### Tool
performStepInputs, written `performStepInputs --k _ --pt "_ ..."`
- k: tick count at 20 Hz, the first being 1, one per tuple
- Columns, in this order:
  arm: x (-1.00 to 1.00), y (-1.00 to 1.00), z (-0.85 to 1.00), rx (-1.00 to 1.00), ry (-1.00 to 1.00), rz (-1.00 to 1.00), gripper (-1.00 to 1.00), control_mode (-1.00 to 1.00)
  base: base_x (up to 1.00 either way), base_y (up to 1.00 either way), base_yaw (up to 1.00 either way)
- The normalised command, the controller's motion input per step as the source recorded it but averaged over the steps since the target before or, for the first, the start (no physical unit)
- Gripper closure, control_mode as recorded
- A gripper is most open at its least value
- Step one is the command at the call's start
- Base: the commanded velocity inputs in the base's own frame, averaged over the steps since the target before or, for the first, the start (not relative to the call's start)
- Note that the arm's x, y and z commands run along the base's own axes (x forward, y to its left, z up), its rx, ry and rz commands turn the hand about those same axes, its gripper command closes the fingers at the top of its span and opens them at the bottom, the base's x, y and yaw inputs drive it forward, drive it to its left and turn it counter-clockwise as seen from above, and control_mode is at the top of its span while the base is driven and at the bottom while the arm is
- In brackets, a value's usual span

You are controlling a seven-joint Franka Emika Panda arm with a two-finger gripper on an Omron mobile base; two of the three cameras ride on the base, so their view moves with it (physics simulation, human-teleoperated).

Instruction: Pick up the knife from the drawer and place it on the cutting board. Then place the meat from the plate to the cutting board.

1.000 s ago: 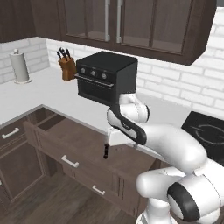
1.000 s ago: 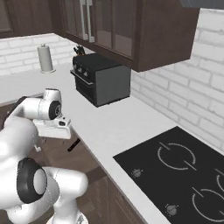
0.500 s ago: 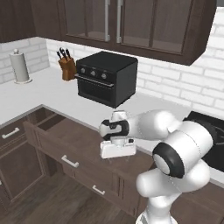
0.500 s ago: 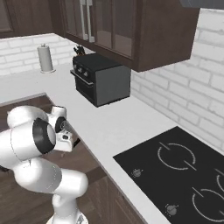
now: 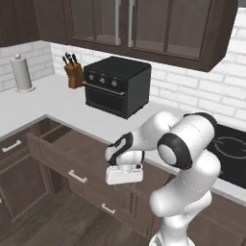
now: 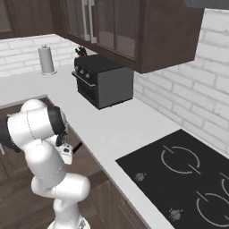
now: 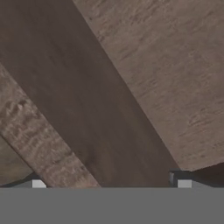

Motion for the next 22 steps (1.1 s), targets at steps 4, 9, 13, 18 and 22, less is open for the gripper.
performStepInputs --k 4,9,13,18,22 --pt "-0.58 0.64 -0.23 0.08 0.00 0.07 -1.00 -1.00 0.00 0.00 0.00" --pt "-0.90 0.92 0.00 0.02 0.00 0.08 -1.00 -1.00 0.00 0.00 0.00" --pt "-0.88 0.81 0.00 0.00 -0.02 0.03 -1.00 -1.00 0.00 0.00 0.00" --pt "-0.56 0.37 0.26 0.00 -0.08 0.00 -1.00 -1.00 0.00 0.00 0.00" --pt "-0.10 0.04 0.90 0.00 -0.03 0.00 -1.00 -1.00 0.00 0.00 0.00"
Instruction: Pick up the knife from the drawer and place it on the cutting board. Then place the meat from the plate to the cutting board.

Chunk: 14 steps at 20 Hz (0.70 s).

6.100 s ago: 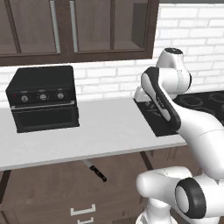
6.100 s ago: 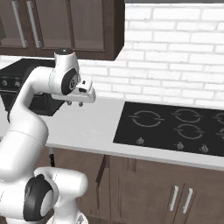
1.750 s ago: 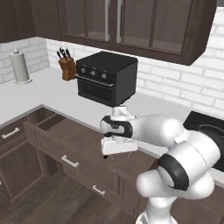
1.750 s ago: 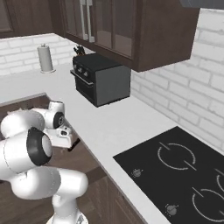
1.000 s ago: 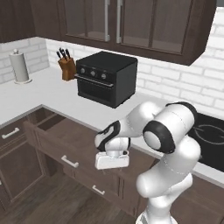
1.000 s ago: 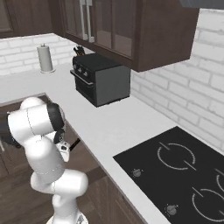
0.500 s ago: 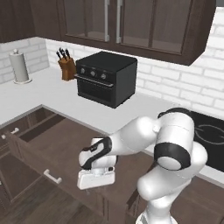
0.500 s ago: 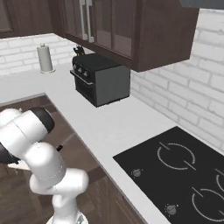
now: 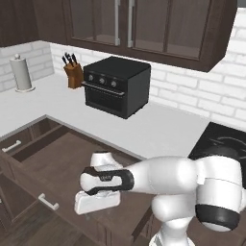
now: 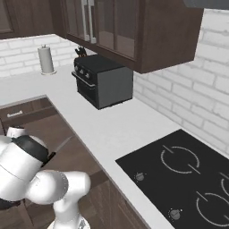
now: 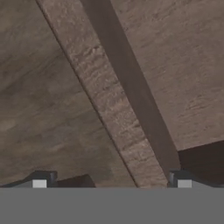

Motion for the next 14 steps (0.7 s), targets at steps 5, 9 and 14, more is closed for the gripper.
performStepInputs --k 5,9,14 --pt "0.71 -0.21 1.00 0.00 0.00 -0.01 -1.00 -1.00 0.00 0.00 0.00" --pt "1.00 -0.19 0.34 -0.08 -0.01 -0.10 -1.00 -1.00 0.00 0.00 0.00" --pt "0.98 0.01 -0.23 -0.19 0.00 -0.15 -1.00 -1.00 0.00 0.00 0.00"
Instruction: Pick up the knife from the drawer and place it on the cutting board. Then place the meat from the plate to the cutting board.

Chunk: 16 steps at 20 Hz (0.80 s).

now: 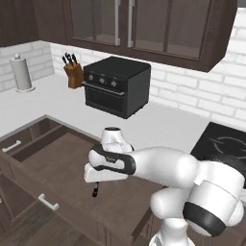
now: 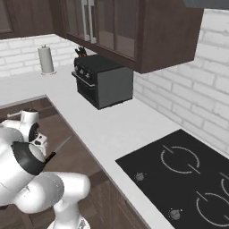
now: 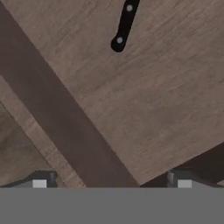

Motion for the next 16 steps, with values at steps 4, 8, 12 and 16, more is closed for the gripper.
performStepInputs --k 4,8,12,16 --pt "0.88 0.00 -0.43 -0.18 0.01 -0.19 -1.00 -1.00 0.00 0.00 0.00" --pt "0.77 0.12 -0.47 -0.16 0.00 -0.21 -1.00 -1.00 0.00 0.00 0.00" --pt "0.52 0.14 -0.79 -0.02 0.00 -0.20 -1.00 -1.00 0.00 0.00 0.00" --pt "0.33 0.03 -0.81 0.00 0.00 -0.17 -1.00 -1.00 0.00 0.00 0.00"
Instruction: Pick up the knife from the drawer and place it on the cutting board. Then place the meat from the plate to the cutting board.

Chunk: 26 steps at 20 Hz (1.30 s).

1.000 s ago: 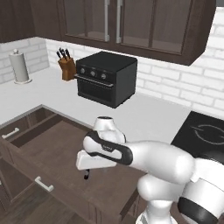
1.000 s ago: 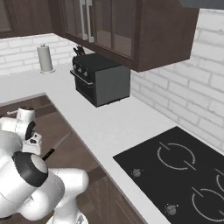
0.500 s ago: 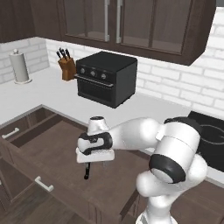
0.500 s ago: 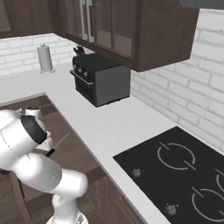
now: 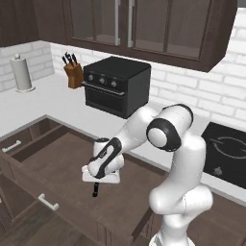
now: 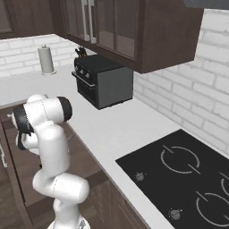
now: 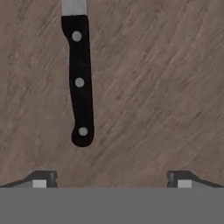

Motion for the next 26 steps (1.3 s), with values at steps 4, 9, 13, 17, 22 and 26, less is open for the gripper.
performStepInputs --k 4,9,13,17,22,26 --pt "0.37 0.05 -0.53 0.00 0.00 -0.16 -1.00 -1.00 0.00 0.00 0.00" --pt "0.30 0.07 -0.42 -0.01 0.00 -0.12 -1.00 -1.00 0.00 0.00 0.00" --pt "0.15 0.08 -0.42 -0.03 0.00 -0.07 -1.00 -1.00 0.00 0.00 0.00" --pt "0.05 0.09 -0.39 -0.02 0.00 -0.04 -1.00 -1.00 0.00 0.00 0.00" --pt "0.03 0.13 -0.31 -0.01 0.00 -0.01 -1.00 -1.00 0.00 0.00 0.00" --pt "0.00 0.03 -0.45 0.00 0.00 0.00 1.00 -1.00 0.00 0.00 0.00"
